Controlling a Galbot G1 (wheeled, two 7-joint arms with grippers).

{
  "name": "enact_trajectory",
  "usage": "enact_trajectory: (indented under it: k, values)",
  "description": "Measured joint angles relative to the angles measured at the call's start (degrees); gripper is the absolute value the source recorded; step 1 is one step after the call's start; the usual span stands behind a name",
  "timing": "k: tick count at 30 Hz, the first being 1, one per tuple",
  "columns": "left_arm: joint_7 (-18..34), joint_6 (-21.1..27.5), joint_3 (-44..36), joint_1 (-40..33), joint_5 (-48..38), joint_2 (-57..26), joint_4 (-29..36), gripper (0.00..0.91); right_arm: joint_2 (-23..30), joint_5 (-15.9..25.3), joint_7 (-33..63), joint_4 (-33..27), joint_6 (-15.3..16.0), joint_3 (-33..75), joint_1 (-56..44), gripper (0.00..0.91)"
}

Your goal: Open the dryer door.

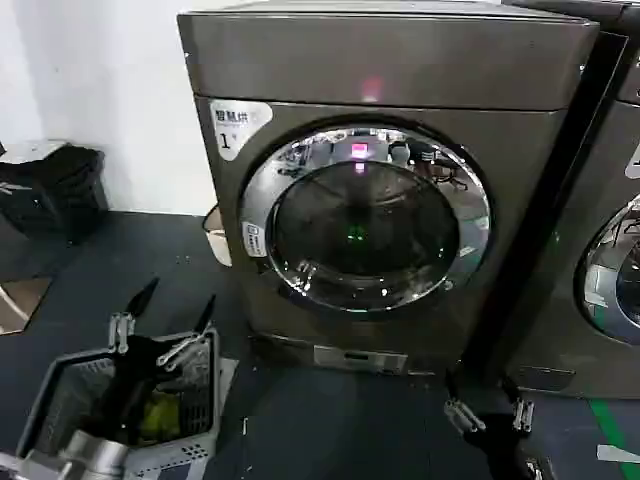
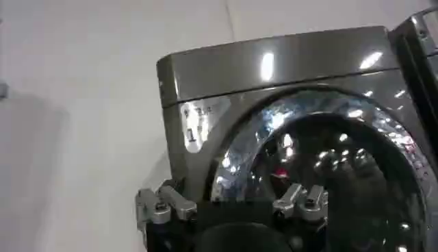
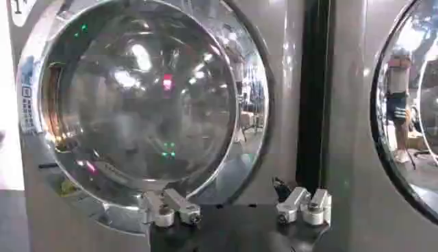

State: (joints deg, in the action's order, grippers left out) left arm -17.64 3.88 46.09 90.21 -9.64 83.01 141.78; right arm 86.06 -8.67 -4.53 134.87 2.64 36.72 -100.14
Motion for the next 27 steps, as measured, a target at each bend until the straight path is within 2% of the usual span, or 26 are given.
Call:
enact_trajectory:
  k: [6,11,16,20,23,27]
  values:
    - [-0.6,0.3,-0.1,0.1,-0.3,0.4,-0.1,0.907,-4.5,-11.8,-8.1,-0.8,5.3,5.2,5.1,0.907]
    - [-1.0,-0.3,0.4,0.7,-0.4,0.8,-0.1,0.907,-12.6,-16.6,-15.4,-4.5,7.8,7.2,13.2,0.907]
    - [-1.6,-0.5,1.6,0.6,-0.7,1.2,0.3,0.907,-21.4,-19.4,-18.5,-9.0,8.8,4.8,20.8,0.907]
    - [-1.8,-0.6,2.1,0.4,-0.8,1.8,-0.4,0.907,-26.8,-19.7,-19.6,-13.5,8.6,1.1,26.9,0.907]
    - [-1.8,-0.6,2.2,0.3,-0.3,2.0,-0.9,0.907,-29.2,-19.8,-20.2,-17.0,8.6,-3.3,32.2,0.907]
    - [-1.8,-0.6,2.2,0.0,-0.3,2.3,-1.3,0.907,-29.7,-19.9,-20.8,-21.6,8.9,-10.3,40.1,0.907]
